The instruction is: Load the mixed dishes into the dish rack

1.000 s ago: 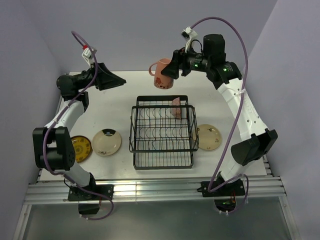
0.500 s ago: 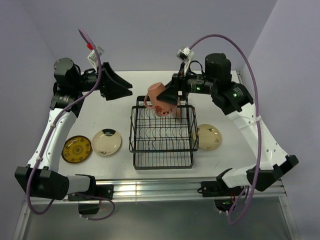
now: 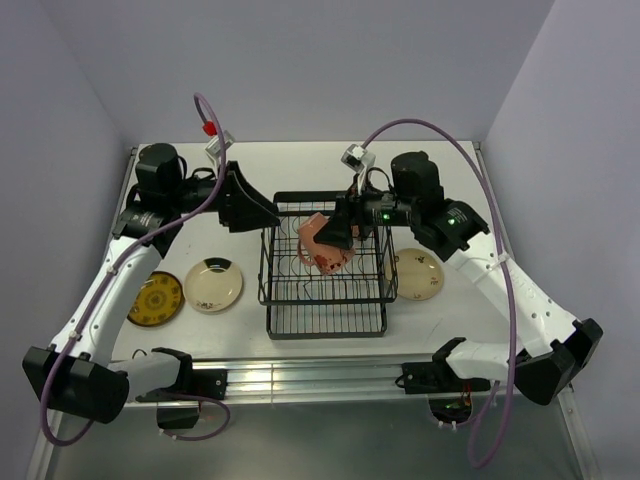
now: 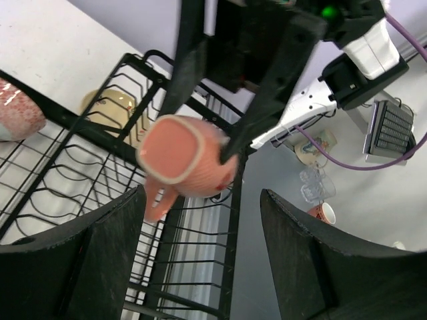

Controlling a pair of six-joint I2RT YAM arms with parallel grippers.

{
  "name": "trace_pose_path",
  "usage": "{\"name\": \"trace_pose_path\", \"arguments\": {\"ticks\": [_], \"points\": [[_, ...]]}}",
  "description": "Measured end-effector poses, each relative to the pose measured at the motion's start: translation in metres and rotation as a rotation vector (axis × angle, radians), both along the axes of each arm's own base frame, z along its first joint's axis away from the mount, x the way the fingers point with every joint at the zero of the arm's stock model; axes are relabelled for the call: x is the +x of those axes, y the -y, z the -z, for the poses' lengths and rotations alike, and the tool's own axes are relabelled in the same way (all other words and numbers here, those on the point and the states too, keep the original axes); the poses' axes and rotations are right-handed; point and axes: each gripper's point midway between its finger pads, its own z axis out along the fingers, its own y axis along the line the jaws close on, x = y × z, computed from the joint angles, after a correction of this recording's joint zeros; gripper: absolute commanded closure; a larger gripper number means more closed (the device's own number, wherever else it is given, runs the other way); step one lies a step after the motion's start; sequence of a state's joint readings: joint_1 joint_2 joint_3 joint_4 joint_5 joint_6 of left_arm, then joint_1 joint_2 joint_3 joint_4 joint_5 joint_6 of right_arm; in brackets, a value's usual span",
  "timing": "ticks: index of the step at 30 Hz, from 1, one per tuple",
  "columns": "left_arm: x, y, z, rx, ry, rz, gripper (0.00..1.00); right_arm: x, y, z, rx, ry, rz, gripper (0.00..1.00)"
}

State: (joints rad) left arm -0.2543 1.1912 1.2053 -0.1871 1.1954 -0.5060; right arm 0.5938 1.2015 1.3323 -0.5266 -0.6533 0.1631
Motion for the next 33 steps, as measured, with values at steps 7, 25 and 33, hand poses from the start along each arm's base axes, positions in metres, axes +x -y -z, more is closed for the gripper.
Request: {"name": "trace_pose_path", "arguments": {"ticks": [7,25,33], "points": [[-0.019,0.004,-0.005,0.007,0.044,0.025,0.25,0.005,0.0,0.024,-0.019,-0.019,0.029,1.0],[-0.029,0.0,0.027,0.068,0.0,0.035,0.25,0.004,0.004,0.035,-0.045,0.01,0.059,0.75],[-0.029,0.001,0.034,0.071,-0.01,0.042,0.25,0.003,0.004,0.036,-0.05,0.024,0.06,0.58]]}}
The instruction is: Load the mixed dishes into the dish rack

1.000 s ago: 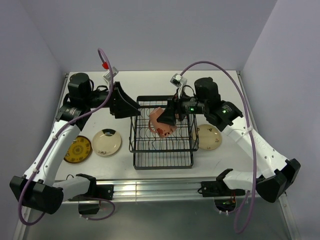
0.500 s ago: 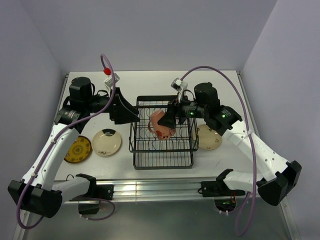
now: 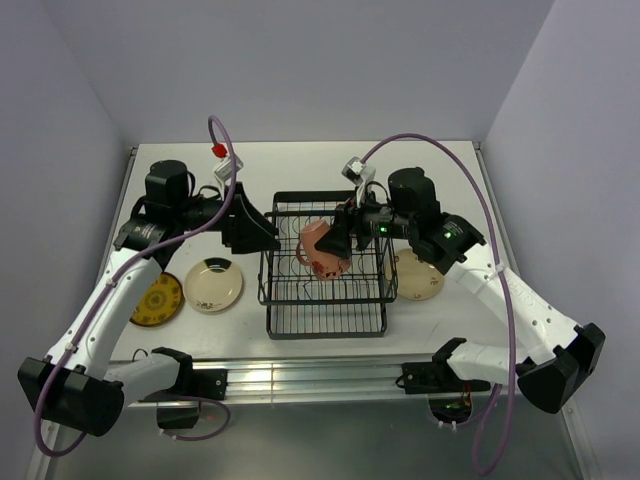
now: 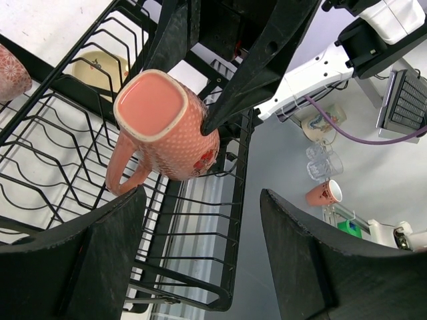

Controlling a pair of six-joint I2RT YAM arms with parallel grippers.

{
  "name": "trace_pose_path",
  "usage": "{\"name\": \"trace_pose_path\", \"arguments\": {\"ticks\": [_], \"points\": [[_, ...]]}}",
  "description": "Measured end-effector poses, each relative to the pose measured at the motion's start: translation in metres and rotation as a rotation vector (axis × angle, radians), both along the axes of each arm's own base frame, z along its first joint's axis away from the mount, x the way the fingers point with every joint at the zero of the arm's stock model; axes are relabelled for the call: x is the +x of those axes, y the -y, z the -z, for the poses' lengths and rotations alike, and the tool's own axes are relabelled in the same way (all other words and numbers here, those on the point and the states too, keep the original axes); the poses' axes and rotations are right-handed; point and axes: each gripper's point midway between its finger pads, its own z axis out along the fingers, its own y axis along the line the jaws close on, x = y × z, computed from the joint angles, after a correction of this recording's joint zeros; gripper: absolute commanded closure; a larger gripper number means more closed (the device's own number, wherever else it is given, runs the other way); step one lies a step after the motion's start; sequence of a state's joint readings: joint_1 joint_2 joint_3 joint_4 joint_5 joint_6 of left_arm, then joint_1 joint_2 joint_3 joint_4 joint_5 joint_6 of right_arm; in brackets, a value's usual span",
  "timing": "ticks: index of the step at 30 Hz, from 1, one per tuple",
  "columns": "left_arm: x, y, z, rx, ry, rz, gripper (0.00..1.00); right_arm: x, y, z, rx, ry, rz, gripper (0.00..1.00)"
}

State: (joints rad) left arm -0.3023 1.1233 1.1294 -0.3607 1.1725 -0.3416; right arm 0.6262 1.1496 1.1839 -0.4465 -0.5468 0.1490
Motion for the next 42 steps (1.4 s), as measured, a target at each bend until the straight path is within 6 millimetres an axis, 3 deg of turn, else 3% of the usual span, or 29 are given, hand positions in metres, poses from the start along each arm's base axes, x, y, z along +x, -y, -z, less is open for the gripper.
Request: {"name": "trace_pose_path", "arguments": {"ticks": [11,19,28,42], "points": [[-0.007,0.014,0.019,0.011,-0.029,0.07,0.27,-0.005,0.0,0.001,0.011,0.034,-0.011,0.34],[-0.004,0.025,0.021,0.031,0.049,0.115,0.26,-0.006,-0.001,0.001,0.009,0.043,-0.021,0.33],[0.013,0.028,0.026,0.089,0.151,0.07,0.22,-0.006,-0.002,0.001,0.015,0.05,-0.028,0.45],[0.016,0.027,0.029,0.123,0.222,0.009,0.21,-0.009,0.004,0.002,0.012,0.083,-0.019,0.22]]}}
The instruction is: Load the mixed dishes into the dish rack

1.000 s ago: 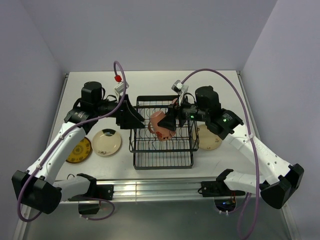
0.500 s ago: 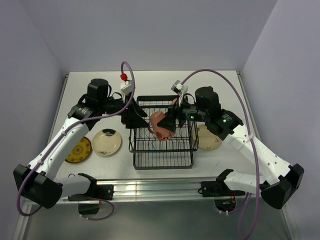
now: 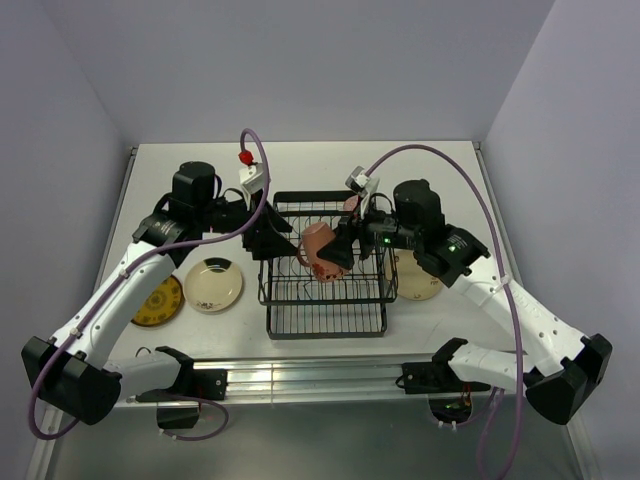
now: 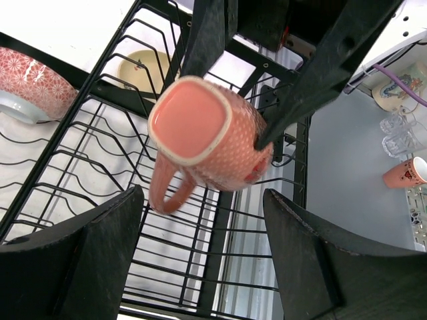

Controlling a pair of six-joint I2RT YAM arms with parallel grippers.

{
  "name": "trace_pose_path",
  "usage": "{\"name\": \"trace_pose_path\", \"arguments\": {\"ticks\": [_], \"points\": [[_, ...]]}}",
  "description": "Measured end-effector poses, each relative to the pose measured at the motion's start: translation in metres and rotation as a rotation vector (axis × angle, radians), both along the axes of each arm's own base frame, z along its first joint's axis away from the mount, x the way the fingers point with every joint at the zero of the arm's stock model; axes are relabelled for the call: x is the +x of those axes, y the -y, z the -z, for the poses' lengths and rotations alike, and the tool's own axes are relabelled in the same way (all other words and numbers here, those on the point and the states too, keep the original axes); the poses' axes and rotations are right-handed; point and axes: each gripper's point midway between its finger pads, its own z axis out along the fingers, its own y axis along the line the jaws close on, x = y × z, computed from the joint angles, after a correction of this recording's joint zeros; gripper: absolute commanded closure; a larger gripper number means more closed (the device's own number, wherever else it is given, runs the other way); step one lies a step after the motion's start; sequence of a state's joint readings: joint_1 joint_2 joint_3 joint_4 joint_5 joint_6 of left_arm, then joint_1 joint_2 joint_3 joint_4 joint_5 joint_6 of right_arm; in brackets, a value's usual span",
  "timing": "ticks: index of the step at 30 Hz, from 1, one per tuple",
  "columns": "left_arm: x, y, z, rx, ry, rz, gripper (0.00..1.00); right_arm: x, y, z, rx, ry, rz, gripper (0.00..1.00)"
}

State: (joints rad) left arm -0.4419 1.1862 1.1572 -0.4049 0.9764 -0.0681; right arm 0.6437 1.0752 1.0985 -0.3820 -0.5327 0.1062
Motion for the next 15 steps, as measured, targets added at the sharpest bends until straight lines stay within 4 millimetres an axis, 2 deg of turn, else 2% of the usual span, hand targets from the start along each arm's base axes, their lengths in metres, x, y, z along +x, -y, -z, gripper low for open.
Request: {"name": "trace_pose_path", "arguments": {"ticks": [9,10,12,15], "points": [[0.0,0.002,0.0,-0.007,0.007,0.007,0.21,-0.006,-0.003,0.011,0.007,0.0,-0.027,0.18],[0.0,0.002,0.0,-0.007,0.008,0.007,0.21,-0.006,-0.004,0.01,0.008,0.001,-0.028,0.16],[-0.001,0.002,0.0,-0.009,0.009,0.01,0.21,-0.007,-0.005,0.013,0.003,-0.006,-0.032,0.01],[-0.001,0.003,0.0,-0.011,0.009,0.012,0.22,-0.016,-0.011,0.032,-0.046,-0.071,-0.064,0.0]]}}
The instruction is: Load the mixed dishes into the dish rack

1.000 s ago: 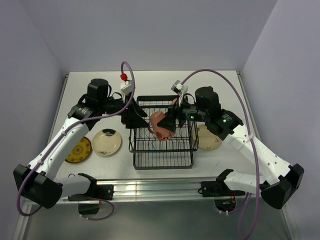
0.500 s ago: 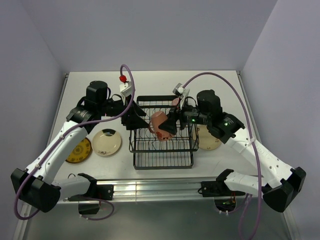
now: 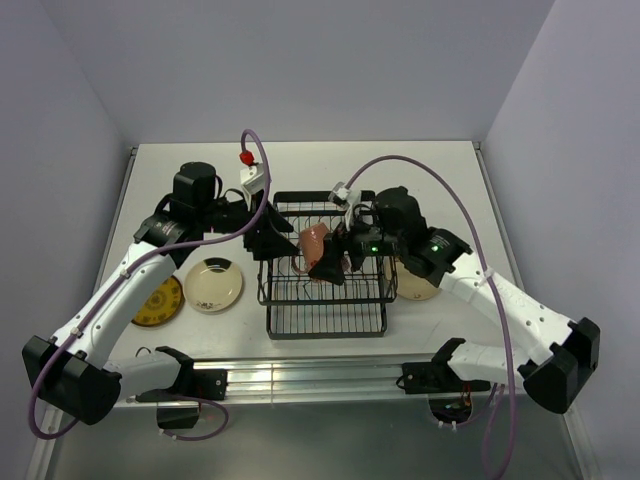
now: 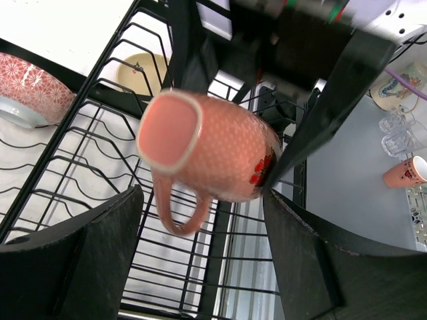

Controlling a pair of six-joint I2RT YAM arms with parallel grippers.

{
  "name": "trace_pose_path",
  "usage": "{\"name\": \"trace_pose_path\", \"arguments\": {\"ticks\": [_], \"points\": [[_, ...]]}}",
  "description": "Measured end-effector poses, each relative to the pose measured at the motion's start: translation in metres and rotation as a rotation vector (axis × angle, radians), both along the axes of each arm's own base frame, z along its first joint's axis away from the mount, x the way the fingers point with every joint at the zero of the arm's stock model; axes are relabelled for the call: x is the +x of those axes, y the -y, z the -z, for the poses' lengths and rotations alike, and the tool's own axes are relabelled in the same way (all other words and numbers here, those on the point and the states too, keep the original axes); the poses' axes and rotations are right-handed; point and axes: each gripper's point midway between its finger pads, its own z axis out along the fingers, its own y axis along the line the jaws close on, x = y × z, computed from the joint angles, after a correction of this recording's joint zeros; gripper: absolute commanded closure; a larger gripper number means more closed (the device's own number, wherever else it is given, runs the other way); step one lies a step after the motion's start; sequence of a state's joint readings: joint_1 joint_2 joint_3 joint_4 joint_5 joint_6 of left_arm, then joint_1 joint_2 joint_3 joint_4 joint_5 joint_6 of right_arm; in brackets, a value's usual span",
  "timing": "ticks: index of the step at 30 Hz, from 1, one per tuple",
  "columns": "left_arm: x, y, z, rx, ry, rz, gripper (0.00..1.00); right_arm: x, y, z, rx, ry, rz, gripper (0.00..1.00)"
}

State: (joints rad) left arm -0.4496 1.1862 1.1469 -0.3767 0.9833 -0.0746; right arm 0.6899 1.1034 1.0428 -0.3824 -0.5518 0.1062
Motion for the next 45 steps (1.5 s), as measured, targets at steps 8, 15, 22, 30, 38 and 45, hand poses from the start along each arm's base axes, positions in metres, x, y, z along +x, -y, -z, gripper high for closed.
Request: {"name": "trace_pose_path", "arguments": {"ticks": [8,15,22,30,38,45], "points": [[-0.001,0.001,-0.001,-0.01,-0.007,0.007,0.21,-0.006,-0.014,0.027,-0.066,-0.088,-0.011,0.12],[-0.001,0.001,-0.001,-0.011,-0.006,0.008,0.21,-0.006,-0.012,0.024,-0.062,-0.09,0.016,0.8],[-0.003,0.001,-0.001,-0.013,-0.016,0.005,0.24,-0.006,-0.006,0.018,-0.06,-0.081,0.053,1.0],[-0.004,0.001,-0.002,-0.016,-0.036,0.0,0.26,-0.004,-0.002,0.003,-0.024,-0.051,0.09,1.0],[-0.005,0.001,-0.002,-0.019,-0.047,0.005,0.26,0.001,-0.008,-0.013,0.046,-0.045,0.113,1.0],[-0.005,0.001,-0.002,-0.018,-0.049,0.002,0.26,0.002,-0.009,-0.015,0.063,-0.076,0.139,1.0]]}}
